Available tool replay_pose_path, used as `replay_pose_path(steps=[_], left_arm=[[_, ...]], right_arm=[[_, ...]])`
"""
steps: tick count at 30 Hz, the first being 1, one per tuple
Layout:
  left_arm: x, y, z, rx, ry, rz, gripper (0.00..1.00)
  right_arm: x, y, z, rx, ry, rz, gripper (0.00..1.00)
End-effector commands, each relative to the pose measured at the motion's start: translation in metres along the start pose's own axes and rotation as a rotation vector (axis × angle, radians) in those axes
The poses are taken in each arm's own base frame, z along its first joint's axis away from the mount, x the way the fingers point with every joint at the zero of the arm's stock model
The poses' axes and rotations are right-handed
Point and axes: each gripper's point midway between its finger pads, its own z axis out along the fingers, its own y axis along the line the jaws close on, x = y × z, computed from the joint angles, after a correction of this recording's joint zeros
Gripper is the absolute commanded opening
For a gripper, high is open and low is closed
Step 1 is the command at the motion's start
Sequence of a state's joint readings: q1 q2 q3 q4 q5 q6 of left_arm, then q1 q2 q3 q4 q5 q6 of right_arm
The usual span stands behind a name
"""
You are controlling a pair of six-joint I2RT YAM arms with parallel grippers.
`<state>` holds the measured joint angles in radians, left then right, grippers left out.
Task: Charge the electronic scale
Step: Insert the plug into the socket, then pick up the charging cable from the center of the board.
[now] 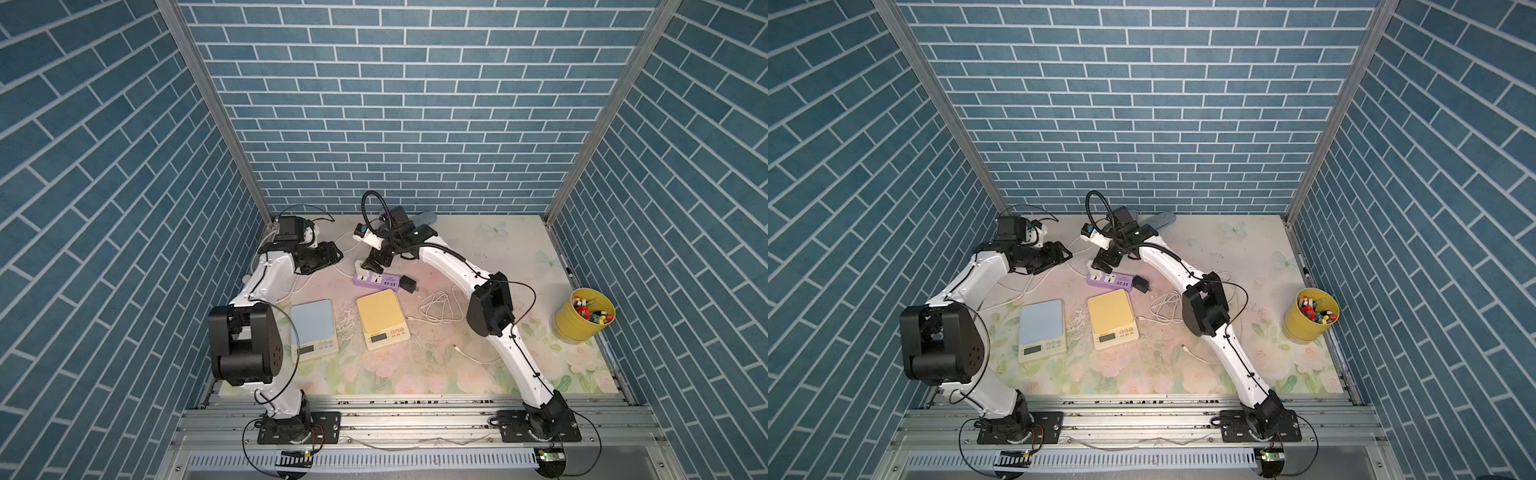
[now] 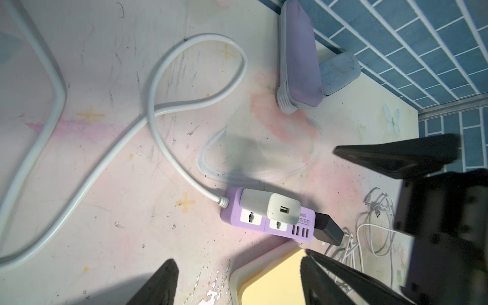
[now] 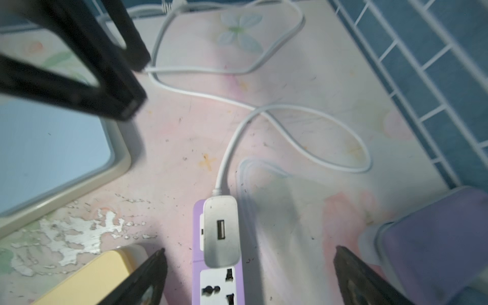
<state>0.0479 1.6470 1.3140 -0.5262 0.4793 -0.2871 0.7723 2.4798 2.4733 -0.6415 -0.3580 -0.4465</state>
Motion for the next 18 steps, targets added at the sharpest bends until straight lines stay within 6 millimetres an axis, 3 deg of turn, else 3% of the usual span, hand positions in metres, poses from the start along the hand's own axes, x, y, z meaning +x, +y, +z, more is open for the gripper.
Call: replay_pose_path(steps=[1,4,7,10,12,15,18], left_arm=[[0.007,0.000,-0.009,-0.014,0.002,0.021,0.76],[0.010,-0.009,-0.010,-0.018,0.005,0.052,0.75],[0.018,-0.028,-0.004,-0.017,0.017,0.113,0.74],[0.028,-0.057,0.008,-0.014,0.034,0.204,0.74],[0.038,-0.083,0.020,-0.008,0.057,0.285,0.73],[0.054,-0.121,0.040,0.015,0.090,0.394,0.73],[0.071,-0.157,0.064,0.068,0.123,0.470,0.71]], right_arm=[[-0.048,-0.009,-0.058,0.090,-0.083,0.017,0.99],[-0.043,-0.023,-0.088,0.182,-0.057,0.109,0.99],[-0.019,-0.052,-0.131,0.321,-0.027,0.320,0.96],[0.044,-0.082,-0.171,0.443,0.050,0.592,0.87],[0.099,-0.092,-0.199,0.533,0.110,0.758,0.82],[0.177,-0.093,-0.234,0.621,0.172,0.957,0.76],[0.236,-0.084,-0.258,0.654,0.240,1.103,0.65]])
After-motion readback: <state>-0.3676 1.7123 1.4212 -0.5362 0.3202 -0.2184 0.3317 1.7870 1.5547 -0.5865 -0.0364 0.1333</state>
